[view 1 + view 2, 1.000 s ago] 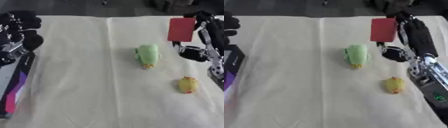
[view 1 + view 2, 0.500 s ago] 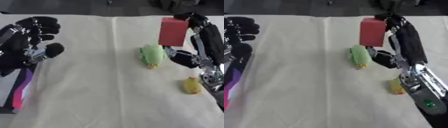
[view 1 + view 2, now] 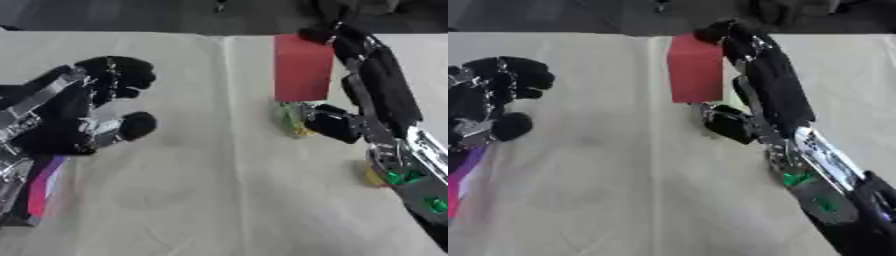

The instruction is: Pick up the objects with one hand, pass them to the other hand, and then place them into the box on the other side of the table.

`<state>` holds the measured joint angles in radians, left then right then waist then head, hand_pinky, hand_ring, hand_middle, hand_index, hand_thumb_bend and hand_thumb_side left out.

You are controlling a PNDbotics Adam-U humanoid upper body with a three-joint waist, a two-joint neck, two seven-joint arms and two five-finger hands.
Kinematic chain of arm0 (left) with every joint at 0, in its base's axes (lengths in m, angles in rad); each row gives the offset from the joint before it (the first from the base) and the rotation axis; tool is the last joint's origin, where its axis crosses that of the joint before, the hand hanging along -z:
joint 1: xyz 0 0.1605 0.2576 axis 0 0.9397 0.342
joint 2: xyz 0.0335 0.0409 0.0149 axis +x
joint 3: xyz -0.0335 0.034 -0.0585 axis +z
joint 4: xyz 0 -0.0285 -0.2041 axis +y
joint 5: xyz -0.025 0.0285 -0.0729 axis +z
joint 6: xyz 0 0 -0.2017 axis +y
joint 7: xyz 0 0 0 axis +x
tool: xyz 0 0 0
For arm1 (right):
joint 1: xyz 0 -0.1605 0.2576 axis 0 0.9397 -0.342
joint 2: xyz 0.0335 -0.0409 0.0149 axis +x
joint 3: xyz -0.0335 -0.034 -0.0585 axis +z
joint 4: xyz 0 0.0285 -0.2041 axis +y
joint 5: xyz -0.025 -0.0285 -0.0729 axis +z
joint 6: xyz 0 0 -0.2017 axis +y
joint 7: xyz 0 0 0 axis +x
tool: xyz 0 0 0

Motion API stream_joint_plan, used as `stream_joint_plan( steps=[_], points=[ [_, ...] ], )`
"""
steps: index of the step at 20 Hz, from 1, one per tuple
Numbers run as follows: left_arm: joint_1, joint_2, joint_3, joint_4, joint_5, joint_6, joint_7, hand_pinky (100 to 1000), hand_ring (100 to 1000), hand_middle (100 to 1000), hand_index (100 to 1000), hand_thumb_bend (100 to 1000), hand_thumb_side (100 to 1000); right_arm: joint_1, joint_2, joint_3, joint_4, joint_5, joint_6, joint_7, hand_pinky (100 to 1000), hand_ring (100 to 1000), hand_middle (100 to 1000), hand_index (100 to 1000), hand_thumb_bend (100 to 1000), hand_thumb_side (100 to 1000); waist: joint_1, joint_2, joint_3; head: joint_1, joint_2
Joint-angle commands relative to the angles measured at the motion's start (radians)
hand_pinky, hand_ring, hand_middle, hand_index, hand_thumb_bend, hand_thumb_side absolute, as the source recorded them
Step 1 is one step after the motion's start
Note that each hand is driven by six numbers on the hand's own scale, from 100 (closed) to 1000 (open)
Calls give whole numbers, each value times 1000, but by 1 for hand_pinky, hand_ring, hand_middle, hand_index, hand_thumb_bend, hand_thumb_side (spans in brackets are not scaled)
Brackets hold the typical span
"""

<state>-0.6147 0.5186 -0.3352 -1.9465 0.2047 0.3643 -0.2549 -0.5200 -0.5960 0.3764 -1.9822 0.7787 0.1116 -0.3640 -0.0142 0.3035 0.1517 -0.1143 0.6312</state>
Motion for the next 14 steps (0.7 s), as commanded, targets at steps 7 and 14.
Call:
stream_joint_plan(
  steps=[7, 14],
  points=[
    [3, 6, -11, 8, -55, -62, -50, 914, 872, 774, 847, 638, 298, -43, 6, 20, -18, 35, -24, 51, 797, 584, 543, 503, 100, 100, 5, -28, -5, 25, 11],
    [4, 2, -12, 67, -71, -80, -9, 900, 860, 757, 827, 489, 428, -62, 16, 37, -18, 36, -50, 87, 801, 589, 545, 505, 100, 100, 2, -35, -9, 32, 11]
  ],
)
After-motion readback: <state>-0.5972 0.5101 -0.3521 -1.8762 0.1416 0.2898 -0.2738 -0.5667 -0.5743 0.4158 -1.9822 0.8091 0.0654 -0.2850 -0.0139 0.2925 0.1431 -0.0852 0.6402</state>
